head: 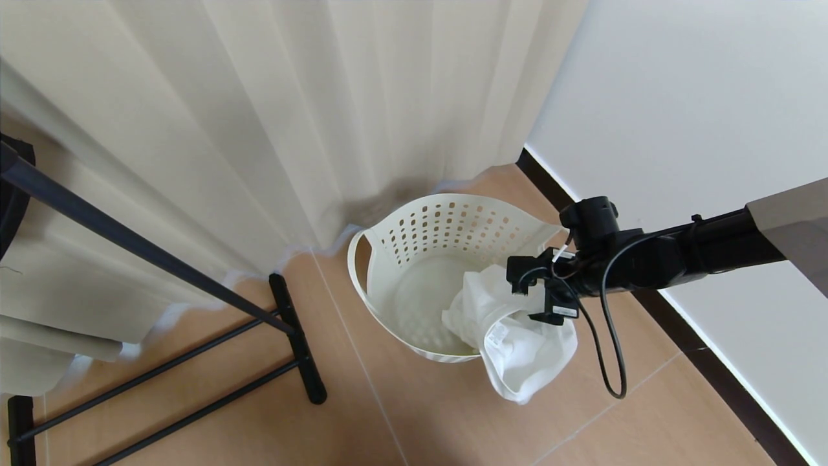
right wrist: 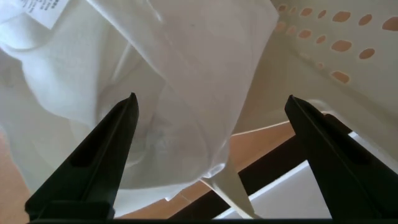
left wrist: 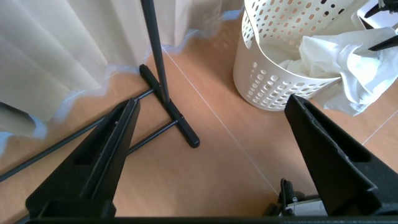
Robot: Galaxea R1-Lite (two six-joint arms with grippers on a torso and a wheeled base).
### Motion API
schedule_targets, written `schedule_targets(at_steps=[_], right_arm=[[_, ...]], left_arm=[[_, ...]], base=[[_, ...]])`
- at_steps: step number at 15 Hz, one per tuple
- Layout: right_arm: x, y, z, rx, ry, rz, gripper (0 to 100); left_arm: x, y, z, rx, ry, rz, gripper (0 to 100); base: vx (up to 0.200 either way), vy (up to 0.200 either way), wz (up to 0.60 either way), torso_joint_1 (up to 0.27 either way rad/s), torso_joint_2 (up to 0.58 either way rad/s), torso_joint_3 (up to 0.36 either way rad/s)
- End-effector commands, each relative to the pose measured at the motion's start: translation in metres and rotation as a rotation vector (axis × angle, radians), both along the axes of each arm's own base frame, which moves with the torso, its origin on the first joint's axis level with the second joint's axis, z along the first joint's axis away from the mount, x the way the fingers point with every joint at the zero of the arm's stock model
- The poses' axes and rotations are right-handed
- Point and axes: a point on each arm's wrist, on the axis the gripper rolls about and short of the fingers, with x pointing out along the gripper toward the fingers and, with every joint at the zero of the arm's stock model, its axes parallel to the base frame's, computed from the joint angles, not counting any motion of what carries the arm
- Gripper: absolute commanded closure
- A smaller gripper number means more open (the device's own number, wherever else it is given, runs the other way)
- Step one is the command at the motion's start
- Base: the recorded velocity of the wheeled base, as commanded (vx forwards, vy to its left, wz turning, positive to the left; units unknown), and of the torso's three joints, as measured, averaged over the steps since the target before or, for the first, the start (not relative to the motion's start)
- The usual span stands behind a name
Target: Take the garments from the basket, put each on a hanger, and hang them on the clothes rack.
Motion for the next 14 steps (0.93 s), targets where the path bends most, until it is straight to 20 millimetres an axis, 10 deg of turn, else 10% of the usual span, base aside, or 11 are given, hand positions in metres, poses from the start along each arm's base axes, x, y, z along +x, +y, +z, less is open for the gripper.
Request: schedule_targets(at_steps=[1, 10, 14], right_arm=[[0.002, 0.001, 0.0, 0.004, -0.004, -0.003, 100], [-0.007, 0.0, 0.018, 0.104, -0.014, -0.094, 100], [-0.057, 0.004, 0.052, 0.229, -0.014, -0.148, 100]], left_arm=[[0.0, 0.0, 0.0, 0.0, 0.001, -0.001, 0], [0.0, 0.0, 0.0, 0.0, 0.001, 0.0, 0], [0.0, 0.0, 0.0, 0.0, 0.001, 0.0, 0]], base=[[0.0, 0.0, 0.0, 0.0, 0.0, 0.0], [0.0, 0.0, 0.0, 0.0, 0.0, 0.0], [0.0, 0.0, 0.0, 0.0, 0.0, 0.0]])
